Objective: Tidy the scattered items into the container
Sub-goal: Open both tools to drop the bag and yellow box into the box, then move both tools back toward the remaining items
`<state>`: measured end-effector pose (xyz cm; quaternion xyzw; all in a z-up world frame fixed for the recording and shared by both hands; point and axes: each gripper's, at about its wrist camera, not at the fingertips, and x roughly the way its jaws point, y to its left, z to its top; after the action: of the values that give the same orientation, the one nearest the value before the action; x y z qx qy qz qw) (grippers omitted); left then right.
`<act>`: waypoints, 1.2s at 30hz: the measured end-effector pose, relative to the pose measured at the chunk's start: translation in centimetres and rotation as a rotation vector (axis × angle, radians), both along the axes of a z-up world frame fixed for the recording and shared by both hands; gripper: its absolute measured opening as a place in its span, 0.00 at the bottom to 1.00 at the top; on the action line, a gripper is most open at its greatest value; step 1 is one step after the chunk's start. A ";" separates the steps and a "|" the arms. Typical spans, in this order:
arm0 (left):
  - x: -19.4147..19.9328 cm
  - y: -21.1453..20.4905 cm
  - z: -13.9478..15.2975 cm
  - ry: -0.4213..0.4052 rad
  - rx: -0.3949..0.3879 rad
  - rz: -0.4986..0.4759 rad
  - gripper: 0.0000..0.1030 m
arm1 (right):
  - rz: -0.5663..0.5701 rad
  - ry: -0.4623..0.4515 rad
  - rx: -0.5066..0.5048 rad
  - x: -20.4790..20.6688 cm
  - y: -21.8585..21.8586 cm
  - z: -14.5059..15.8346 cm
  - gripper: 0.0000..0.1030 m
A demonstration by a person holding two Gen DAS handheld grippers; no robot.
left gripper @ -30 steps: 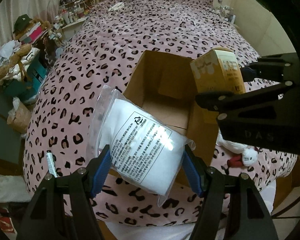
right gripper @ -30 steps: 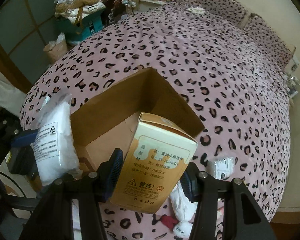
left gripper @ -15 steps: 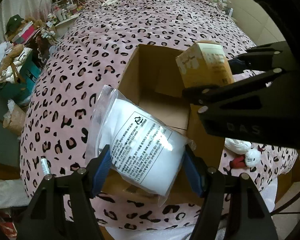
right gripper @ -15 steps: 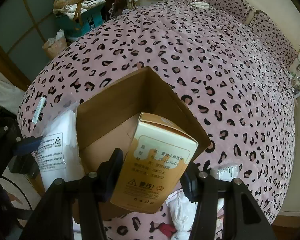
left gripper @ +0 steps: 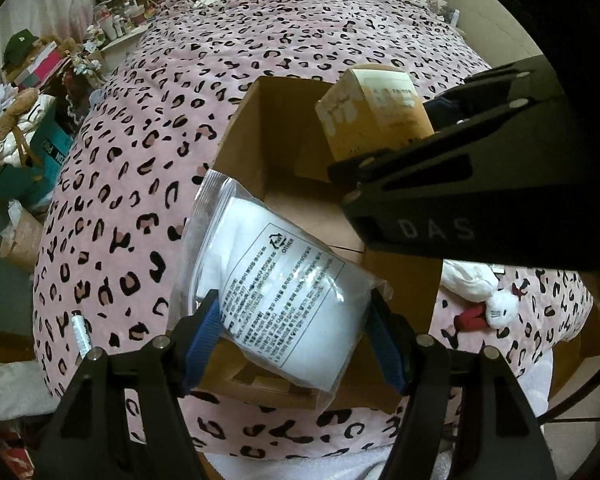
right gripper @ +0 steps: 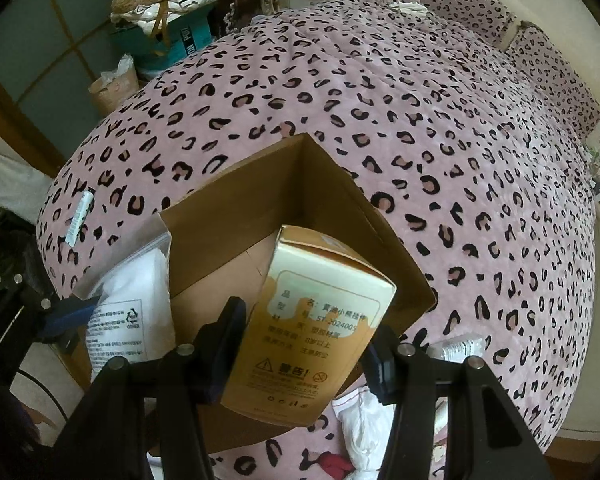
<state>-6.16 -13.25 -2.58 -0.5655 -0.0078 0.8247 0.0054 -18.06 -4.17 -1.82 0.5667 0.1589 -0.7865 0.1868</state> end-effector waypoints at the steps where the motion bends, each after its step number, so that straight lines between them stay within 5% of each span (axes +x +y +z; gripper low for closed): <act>1: 0.0 -0.1 0.0 -0.001 0.002 0.004 0.71 | 0.001 -0.006 -0.004 0.0 0.0 0.0 0.53; 24: 1.2 0.2 1.5 0.014 -0.013 0.049 0.80 | -0.031 0.004 -0.023 1.0 2.0 1.8 0.54; 29: 1.8 1.8 2.5 0.028 -0.023 0.036 0.80 | -0.065 0.020 -0.034 2.7 4.8 2.7 0.54; 36: 2.6 6.9 3.6 0.067 -0.008 -0.043 0.81 | -0.214 0.024 -0.009 6.8 14.3 2.0 0.55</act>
<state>-3.54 -6.35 0.98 -0.5375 0.0078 0.8430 0.0209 -11.29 10.10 0.20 0.5700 0.0961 -0.8095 0.1026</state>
